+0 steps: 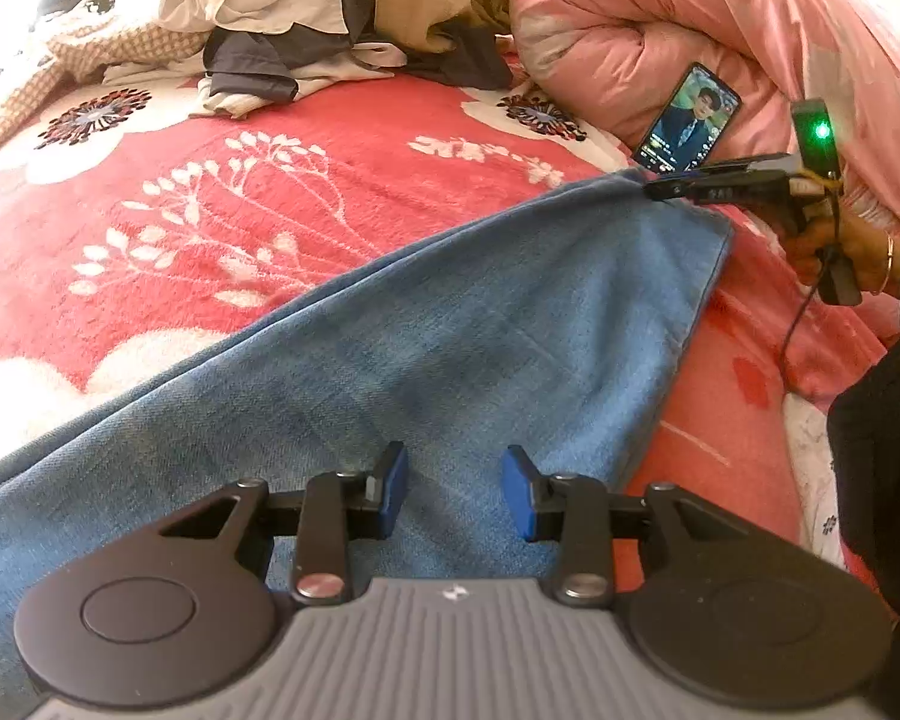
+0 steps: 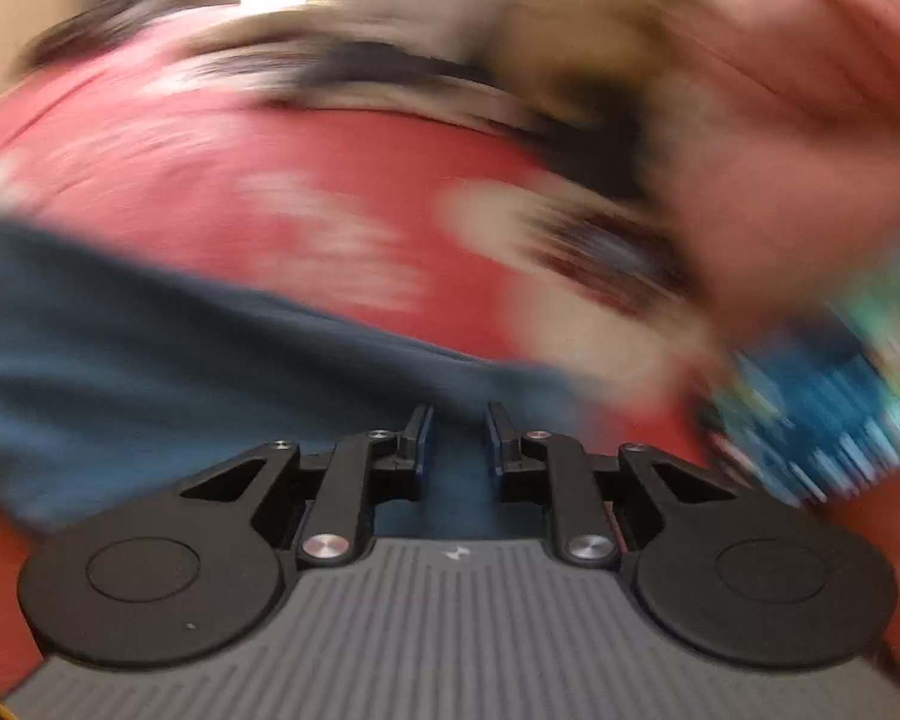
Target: Fold clothes
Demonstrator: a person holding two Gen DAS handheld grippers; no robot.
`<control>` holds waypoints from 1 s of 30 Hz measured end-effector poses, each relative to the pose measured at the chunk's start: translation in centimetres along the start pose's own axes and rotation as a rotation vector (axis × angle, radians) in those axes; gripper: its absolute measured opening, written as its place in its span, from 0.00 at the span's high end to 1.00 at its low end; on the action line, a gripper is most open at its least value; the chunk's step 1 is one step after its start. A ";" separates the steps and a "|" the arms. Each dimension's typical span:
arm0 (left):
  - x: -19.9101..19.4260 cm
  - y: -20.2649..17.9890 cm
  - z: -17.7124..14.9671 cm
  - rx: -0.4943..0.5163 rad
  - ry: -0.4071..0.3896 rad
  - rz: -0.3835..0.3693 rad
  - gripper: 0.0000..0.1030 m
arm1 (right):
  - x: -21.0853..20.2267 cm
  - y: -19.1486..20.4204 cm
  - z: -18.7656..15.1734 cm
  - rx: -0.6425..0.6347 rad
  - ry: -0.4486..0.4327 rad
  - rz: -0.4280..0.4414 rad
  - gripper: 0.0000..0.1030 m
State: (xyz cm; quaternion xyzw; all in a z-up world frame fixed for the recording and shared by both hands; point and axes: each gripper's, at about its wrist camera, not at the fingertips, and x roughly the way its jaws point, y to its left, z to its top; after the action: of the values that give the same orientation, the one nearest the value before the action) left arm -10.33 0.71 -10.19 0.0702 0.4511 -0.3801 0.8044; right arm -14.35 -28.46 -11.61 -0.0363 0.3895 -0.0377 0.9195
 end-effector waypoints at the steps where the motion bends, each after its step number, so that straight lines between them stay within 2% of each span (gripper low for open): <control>1: 0.0 0.1 0.0 -0.003 -0.001 -0.001 0.65 | -0.3 -0.9 0.0 0.041 -0.002 -0.016 0.76; 3: 0.0 0.2 0.0 -0.013 -0.002 -0.003 0.65 | -1.1 -1.4 0.3 0.072 -0.017 -0.034 0.77; 6: -0.3 0.1 0.2 -0.040 -0.004 0.006 0.65 | -2.6 0.9 1.1 0.048 -0.081 0.035 0.77; 8: -0.8 0.0 0.3 -0.052 -0.012 0.023 0.65 | -2.6 3.6 2.1 0.020 -0.110 0.128 0.77; 11: -2.5 0.2 0.0 -0.073 -0.044 0.064 0.63 | -1.6 8.6 3.8 -0.058 -0.125 0.314 0.77; 14: -4.9 1.4 -0.9 -0.128 -0.080 0.135 0.63 | -0.8 14.1 5.2 -0.150 -0.111 0.498 0.77; 18: -8.6 3.9 -2.7 -0.219 -0.120 0.247 0.63 | -1.0 20.6 6.7 -0.282 -0.104 0.690 0.77; 22: -11.7 6.8 -5.3 -0.319 -0.140 0.369 0.63 | -1.6 25.6 7.7 -0.399 -0.103 0.798 0.77; 28: -14.6 10.7 -9.0 -0.388 -0.140 0.582 0.63 | -2.2 30.5 8.5 -0.504 -0.101 0.904 0.77; 30: -14.9 12.1 -10.5 -0.435 -0.121 0.614 0.63 | -1.1 31.1 8.4 -0.534 -0.094 0.869 0.77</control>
State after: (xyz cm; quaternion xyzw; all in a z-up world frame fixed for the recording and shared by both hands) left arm -13.72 22.12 -7.47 0.0072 0.4308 -0.0204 0.9022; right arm -7.78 2.93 -7.98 -0.1064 0.3227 0.4507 0.8255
